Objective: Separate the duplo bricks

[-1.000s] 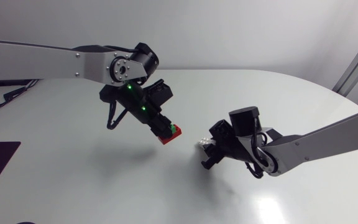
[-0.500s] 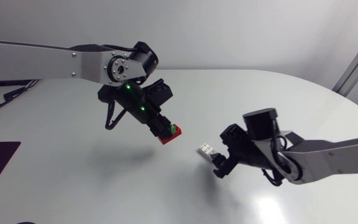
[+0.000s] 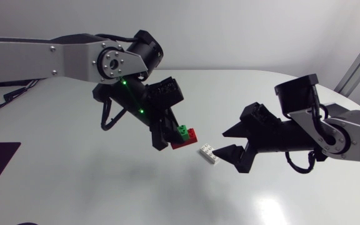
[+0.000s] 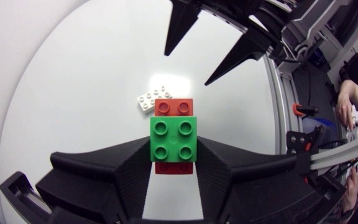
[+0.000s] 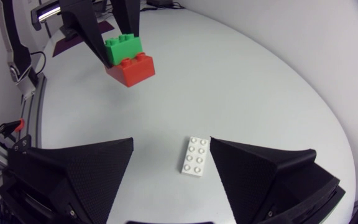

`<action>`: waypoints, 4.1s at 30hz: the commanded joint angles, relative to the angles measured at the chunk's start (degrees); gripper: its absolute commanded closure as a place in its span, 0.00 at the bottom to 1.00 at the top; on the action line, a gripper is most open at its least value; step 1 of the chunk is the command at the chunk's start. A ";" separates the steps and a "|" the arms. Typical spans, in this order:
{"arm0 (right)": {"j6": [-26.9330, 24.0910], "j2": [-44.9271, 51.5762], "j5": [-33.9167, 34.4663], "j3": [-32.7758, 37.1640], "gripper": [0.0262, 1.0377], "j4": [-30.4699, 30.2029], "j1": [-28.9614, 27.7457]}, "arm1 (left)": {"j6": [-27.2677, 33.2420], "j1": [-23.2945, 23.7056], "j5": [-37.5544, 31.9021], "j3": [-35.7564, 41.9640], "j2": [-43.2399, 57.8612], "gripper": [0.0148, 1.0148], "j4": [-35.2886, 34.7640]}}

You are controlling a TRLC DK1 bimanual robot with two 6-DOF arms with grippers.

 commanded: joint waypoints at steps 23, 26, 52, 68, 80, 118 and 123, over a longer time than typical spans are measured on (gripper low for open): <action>-10.40 1.01 -16.12 5.10 0.14 -11.28 3.71 | 16.64 -3.31 10.30 3.88 4.77 0.93 -11.61; -10.05 1.72 -16.20 5.45 0.14 -11.28 4.15 | 16.64 -3.22 10.30 4.67 5.13 0.93 -11.78; -6.97 4.26 -18.05 4.92 0.68 -9.61 7.05 | 17.17 -4.89 10.39 4.41 4.95 0.93 -11.87; -8.03 3.74 -18.14 3.61 0.81 -9.52 7.66 | 18.22 -4.01 11.00 5.37 4.07 0.39 -14.33; -8.12 2.51 -16.29 2.02 0.82 -8.81 8.90 | 18.66 -2.61 12.76 8.10 5.13 0.38 -16.71; -5.66 -1.71 -13.30 0.97 0.82 -7.23 10.74 | 19.45 -4.89 14.70 6.95 6.18 0.91 -17.15; -5.92 -1.89 -11.28 0.18 0.82 -6.88 12.15 | 19.10 -4.01 14.96 9.33 7.15 0.91 -18.99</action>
